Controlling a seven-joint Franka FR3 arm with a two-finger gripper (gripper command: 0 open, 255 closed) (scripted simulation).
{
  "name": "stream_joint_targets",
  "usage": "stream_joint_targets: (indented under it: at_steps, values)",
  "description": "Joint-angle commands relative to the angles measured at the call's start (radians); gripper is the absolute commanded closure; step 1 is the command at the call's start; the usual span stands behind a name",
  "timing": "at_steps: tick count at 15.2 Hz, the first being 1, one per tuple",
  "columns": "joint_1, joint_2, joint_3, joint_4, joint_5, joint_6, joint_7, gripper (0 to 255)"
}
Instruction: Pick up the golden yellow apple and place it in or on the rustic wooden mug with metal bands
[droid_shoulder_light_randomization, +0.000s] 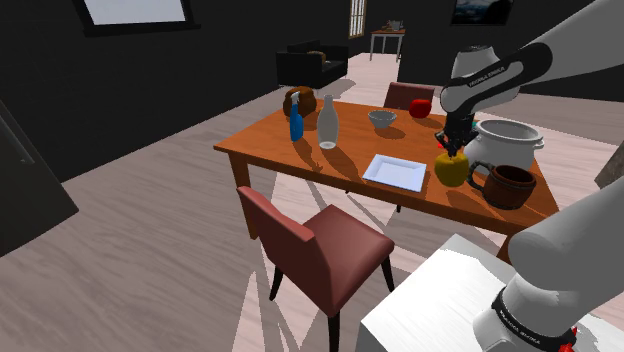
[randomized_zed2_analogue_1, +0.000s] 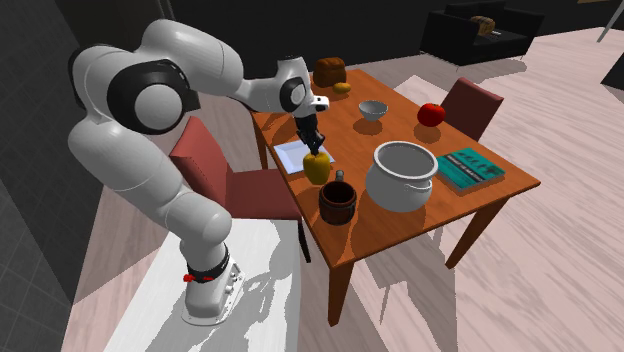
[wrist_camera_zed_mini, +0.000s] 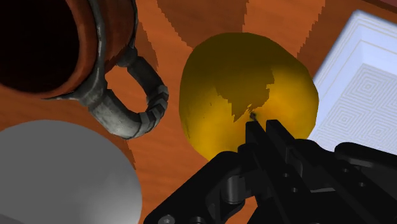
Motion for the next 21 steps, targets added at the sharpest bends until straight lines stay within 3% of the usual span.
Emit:
stream_joint_targets:
  at_steps: [1, 21]
  values:
    - [0.001, -0.013, 0.001, 0.018, 0.005, -0.03, -0.008, 255]
    - [0.012, -0.085, 0.016, 0.222, 0.038, -0.303, -0.061, 255]
